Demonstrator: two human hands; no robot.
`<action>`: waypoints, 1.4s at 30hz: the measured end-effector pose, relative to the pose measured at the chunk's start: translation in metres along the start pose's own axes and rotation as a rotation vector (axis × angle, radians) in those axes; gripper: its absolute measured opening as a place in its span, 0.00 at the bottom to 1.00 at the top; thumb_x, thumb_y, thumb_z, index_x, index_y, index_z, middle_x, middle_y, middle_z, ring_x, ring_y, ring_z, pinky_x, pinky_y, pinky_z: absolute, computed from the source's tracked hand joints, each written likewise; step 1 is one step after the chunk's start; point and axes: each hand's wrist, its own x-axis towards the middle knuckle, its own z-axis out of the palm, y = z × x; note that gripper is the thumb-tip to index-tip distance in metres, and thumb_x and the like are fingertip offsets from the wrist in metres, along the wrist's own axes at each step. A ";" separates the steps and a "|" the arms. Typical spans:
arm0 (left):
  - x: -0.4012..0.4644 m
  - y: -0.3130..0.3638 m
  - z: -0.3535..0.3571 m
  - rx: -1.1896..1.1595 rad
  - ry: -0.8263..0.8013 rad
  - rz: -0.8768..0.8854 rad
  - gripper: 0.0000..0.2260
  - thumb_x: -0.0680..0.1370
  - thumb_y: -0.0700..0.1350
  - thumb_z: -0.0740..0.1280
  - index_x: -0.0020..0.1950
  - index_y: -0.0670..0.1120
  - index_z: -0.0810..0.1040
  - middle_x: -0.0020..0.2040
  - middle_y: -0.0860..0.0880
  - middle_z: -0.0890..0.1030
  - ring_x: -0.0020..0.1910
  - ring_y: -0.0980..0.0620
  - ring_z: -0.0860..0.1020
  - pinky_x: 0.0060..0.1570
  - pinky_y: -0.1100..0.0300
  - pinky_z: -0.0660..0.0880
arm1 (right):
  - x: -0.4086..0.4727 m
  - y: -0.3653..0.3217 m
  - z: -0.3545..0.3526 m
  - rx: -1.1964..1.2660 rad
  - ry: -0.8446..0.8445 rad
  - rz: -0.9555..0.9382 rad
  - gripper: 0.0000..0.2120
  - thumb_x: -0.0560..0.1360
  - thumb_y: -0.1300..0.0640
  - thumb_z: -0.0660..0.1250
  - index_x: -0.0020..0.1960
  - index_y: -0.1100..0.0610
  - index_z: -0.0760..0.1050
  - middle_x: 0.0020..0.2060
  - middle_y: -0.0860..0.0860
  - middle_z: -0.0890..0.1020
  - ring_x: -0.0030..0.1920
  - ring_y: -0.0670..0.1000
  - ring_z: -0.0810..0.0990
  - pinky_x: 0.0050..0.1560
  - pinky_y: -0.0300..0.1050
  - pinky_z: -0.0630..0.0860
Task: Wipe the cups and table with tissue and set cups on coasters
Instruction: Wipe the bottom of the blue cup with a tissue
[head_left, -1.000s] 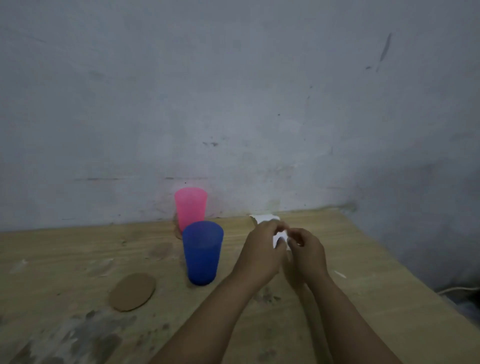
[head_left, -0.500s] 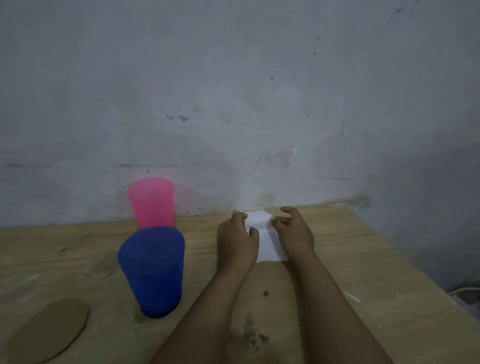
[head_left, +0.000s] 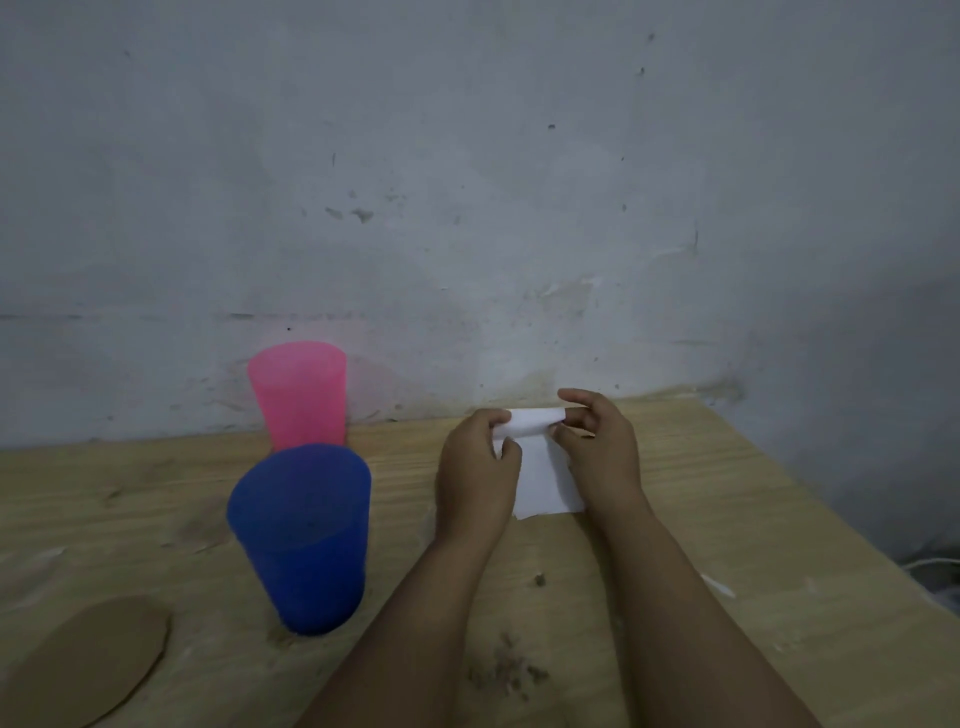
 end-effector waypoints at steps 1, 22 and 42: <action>0.000 0.002 -0.001 -0.047 0.004 0.008 0.14 0.75 0.35 0.65 0.59 0.47 0.77 0.57 0.51 0.79 0.56 0.55 0.76 0.52 0.61 0.75 | 0.000 -0.001 0.000 0.020 0.012 -0.002 0.18 0.72 0.69 0.64 0.52 0.47 0.75 0.38 0.47 0.81 0.39 0.42 0.79 0.38 0.35 0.73; -0.016 0.049 -0.021 -0.482 -0.191 -0.202 0.12 0.76 0.35 0.65 0.42 0.51 0.81 0.43 0.52 0.83 0.42 0.52 0.79 0.40 0.59 0.74 | -0.014 -0.047 -0.040 0.411 -0.110 -0.047 0.24 0.70 0.78 0.59 0.30 0.51 0.77 0.28 0.48 0.82 0.32 0.44 0.80 0.33 0.35 0.76; -0.092 0.138 -0.175 -0.486 -0.320 -0.004 0.12 0.77 0.33 0.63 0.47 0.48 0.82 0.49 0.47 0.83 0.51 0.48 0.82 0.49 0.57 0.80 | -0.162 -0.162 -0.025 0.487 -0.322 0.148 0.16 0.73 0.60 0.67 0.60 0.60 0.76 0.55 0.59 0.82 0.53 0.58 0.82 0.46 0.49 0.80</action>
